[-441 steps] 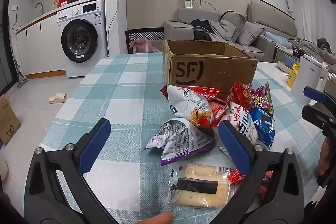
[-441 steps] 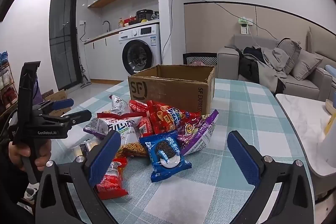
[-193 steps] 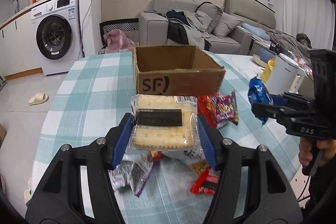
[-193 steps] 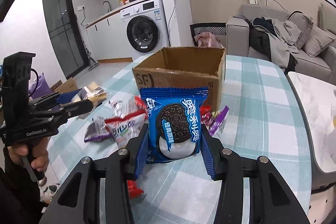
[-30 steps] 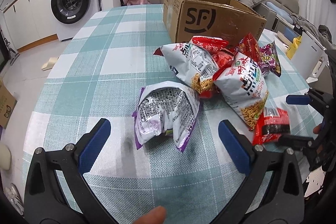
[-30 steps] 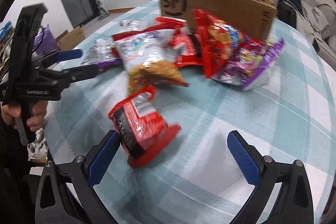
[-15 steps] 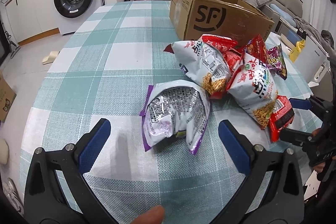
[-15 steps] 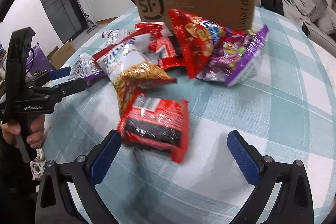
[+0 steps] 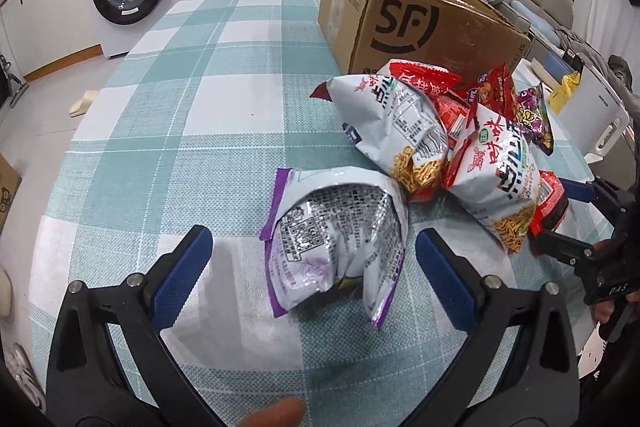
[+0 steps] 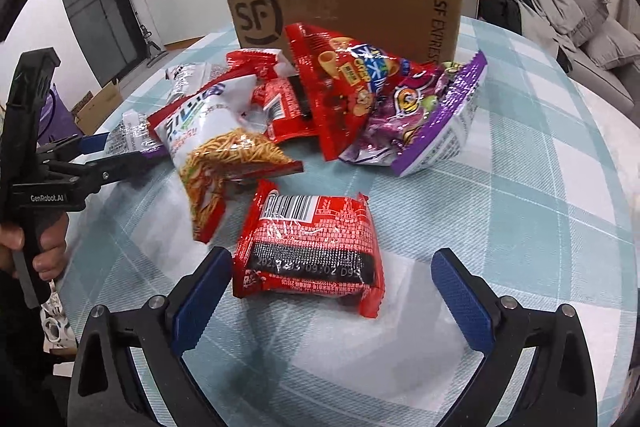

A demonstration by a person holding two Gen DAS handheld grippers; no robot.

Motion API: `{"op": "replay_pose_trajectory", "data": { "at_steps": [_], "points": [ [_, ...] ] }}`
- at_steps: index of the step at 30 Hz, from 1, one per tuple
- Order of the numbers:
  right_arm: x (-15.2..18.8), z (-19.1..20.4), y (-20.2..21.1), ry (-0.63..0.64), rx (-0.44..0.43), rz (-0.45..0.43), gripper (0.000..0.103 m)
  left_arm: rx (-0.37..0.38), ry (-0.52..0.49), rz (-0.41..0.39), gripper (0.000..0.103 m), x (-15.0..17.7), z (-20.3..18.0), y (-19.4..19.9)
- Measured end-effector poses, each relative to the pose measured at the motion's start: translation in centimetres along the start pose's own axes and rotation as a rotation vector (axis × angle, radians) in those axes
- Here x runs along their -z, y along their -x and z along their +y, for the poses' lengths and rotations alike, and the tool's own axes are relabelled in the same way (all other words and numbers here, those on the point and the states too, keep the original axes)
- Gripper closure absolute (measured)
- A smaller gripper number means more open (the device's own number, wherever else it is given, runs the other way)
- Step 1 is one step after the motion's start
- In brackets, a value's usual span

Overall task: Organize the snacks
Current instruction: 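Move the left gripper to the silver-purple chip bag while the right approaches the red packet, then close the left gripper on the chip bag while the right grasps the red packet, then lift the chip bag and red packet and carry both over the box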

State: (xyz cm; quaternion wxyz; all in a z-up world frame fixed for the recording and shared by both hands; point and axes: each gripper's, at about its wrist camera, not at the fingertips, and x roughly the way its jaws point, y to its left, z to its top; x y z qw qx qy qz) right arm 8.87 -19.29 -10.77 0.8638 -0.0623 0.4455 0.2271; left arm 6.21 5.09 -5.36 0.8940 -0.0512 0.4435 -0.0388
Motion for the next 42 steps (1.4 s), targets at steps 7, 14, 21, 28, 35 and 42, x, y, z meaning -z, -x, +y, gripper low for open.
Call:
{"op": "replay_pose_trajectory", "data": {
  "at_steps": [7,14,21,28,35,42],
  "points": [
    [0.2,-1.1,0.5,-0.014,-0.001,-0.022,0.01,0.016,-0.038,0.006,0.02,-0.3,-0.5,-0.9],
    [0.1,-0.2,0.7,-0.016,-0.003,-0.022,0.025,0.035,-0.058,-0.017,0.049,0.0,-0.6,-0.5],
    [0.0,-0.9,1.1,-0.034,-0.009,-0.024,0.034,0.06,-0.03,-0.037,0.056,0.6,0.0,0.3],
    [0.2,-1.7,1.6,-0.056,-0.046,-0.029,0.048,0.062,-0.022,-0.059,0.057,1.4,-0.2,1.4],
    [0.8,-2.0,2.2,-0.074,-0.054,-0.047,0.055,0.066,-0.016,-0.09,0.057,1.7,-0.4,2.7],
    [0.9,-1.7,4.1,-0.067,-0.041,-0.093,0.056,0.074,-0.01,-0.141,0.057,1.6,-0.5,4.6]
  ]
}}
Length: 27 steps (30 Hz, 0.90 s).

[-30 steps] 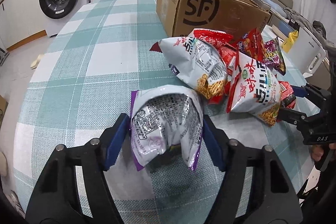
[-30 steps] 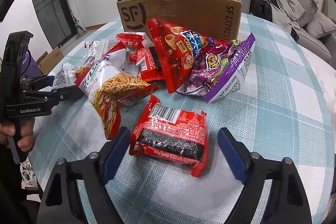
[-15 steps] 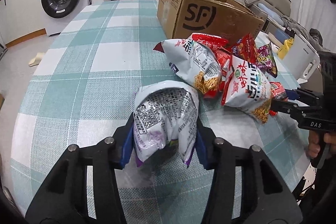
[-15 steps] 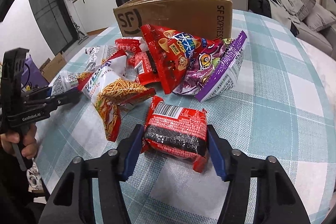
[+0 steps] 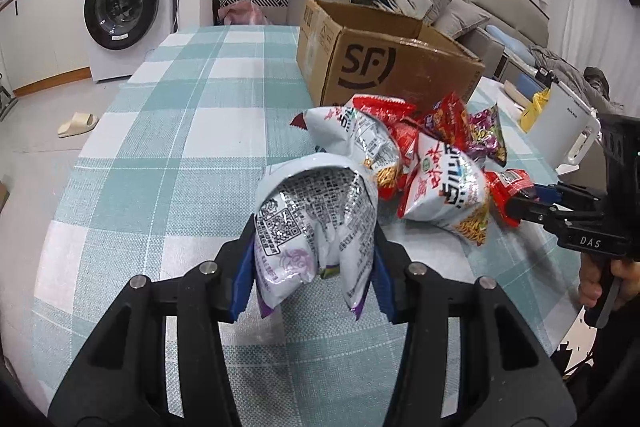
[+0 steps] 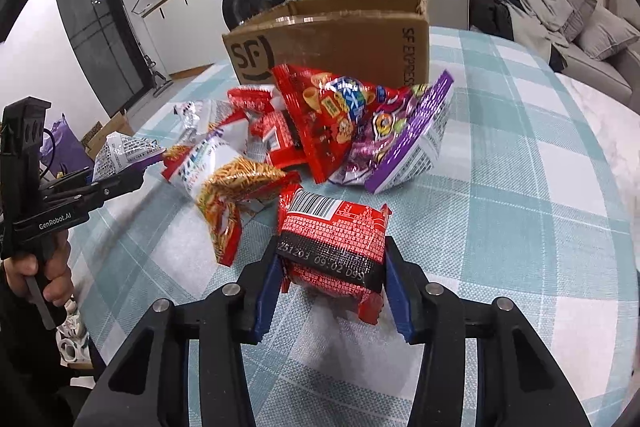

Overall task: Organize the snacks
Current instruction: 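Lift the chip bag and red packet and carry both over the box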

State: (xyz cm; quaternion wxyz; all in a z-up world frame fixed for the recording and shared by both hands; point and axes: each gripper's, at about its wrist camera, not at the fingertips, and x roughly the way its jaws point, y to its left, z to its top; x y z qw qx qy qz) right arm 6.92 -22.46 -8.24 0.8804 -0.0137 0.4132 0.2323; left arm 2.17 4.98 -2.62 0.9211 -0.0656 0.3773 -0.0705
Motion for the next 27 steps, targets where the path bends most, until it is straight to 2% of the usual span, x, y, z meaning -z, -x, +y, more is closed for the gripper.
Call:
{"op": "replay_pose_trajectory", "data": {
  "at_steps": [16,27],
  "points": [
    [-3.0,-0.5,5.6,-0.037,-0.004,-0.138,0.056,0.014,-0.008,-0.089,0.057,-3.9,-2.1,3.3],
    [-6.1,-0.6,6.8,-0.038,-0.003,-0.201,0.056,0.011,-0.008,-0.137,0.057,-7.6,-3.2,3.5]
  ]
}}
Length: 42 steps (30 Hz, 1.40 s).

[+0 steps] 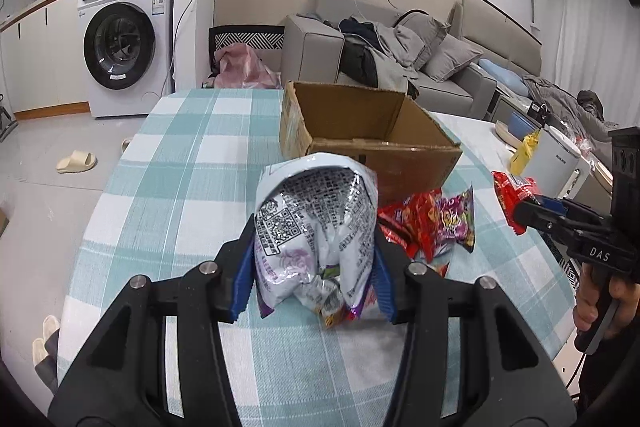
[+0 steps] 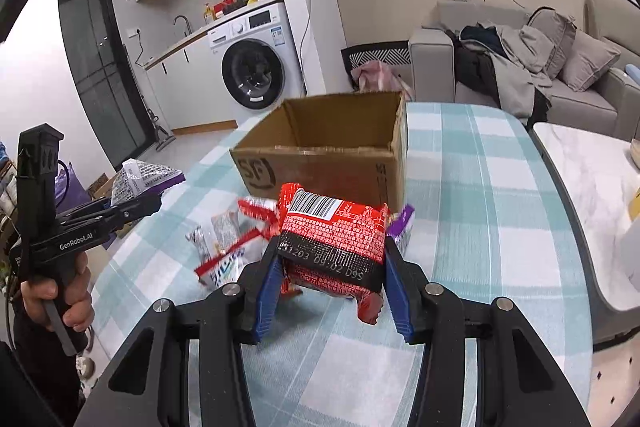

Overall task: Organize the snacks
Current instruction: 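Lift the chip bag and red packet and carry both over the box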

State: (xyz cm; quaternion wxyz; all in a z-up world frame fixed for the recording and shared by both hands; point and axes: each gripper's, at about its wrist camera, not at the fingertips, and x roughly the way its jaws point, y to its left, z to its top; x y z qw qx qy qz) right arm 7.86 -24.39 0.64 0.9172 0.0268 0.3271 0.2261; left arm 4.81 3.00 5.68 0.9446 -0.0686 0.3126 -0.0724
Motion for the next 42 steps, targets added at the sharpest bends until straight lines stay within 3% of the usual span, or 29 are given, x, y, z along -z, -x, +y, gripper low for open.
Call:
{"op": "replay_pose_trajectory", "data": {
  "at_steps": [15,26,42],
  "points": [
    [-4.7,0.2,-1.4,0.019,-0.009,-0.04,0.056,0.029,-0.029,-0.03,0.057,-4.9,-1.7,-3.0],
    [-6.2,0.3,-4.1,0.014,-0.02,-0.027,0.056,0.051,-0.051,-0.029,0.057,-7.8,-2.5,-6.7],
    [-8.9,-1.7,-8.6,-0.052,-0.015,-0.024,0.056,0.018,-0.047,0.004,0.057,-10.3,-2.8,-13.2]
  ]
}}
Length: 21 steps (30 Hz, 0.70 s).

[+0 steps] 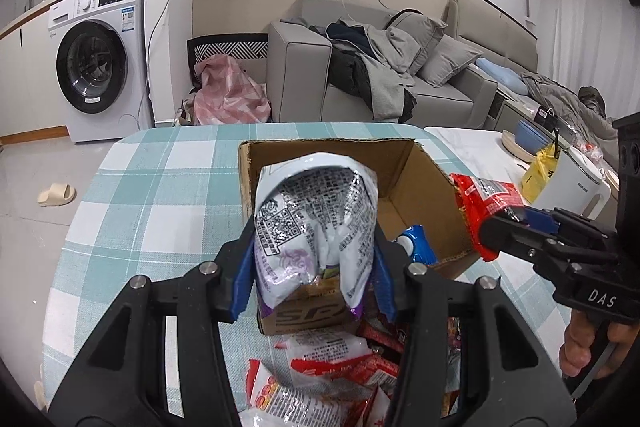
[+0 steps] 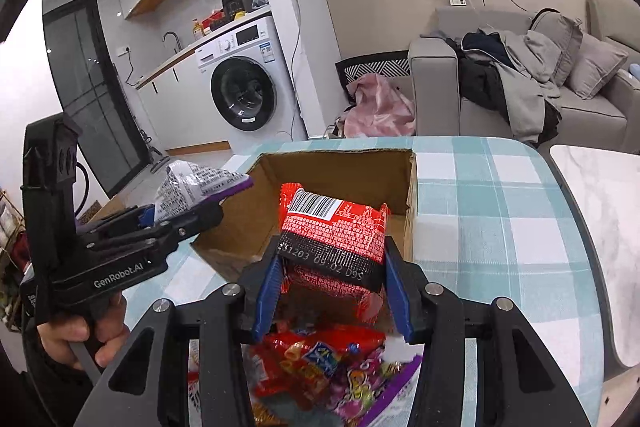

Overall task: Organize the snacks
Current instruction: 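Lift the chip bag and red packet and carry both over the box, then open both grippers to drop the chip bag and red packet into the box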

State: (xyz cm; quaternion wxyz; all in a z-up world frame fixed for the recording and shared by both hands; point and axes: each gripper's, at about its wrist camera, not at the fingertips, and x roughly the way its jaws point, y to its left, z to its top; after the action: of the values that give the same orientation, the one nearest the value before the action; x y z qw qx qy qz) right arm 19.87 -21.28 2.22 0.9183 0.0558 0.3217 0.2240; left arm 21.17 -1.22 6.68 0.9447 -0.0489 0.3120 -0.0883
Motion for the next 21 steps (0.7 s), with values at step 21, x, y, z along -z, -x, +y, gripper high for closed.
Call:
{"op": "replay_pose_trajectory", "data": {
  "at_steps": [21],
  "points": [
    [-1.0,-1.2,-5.9,-0.034,-0.012,0.046,0.056,-0.066,-0.052,0.042,0.056,-0.1,-0.7,-6.4]
  ]
}}
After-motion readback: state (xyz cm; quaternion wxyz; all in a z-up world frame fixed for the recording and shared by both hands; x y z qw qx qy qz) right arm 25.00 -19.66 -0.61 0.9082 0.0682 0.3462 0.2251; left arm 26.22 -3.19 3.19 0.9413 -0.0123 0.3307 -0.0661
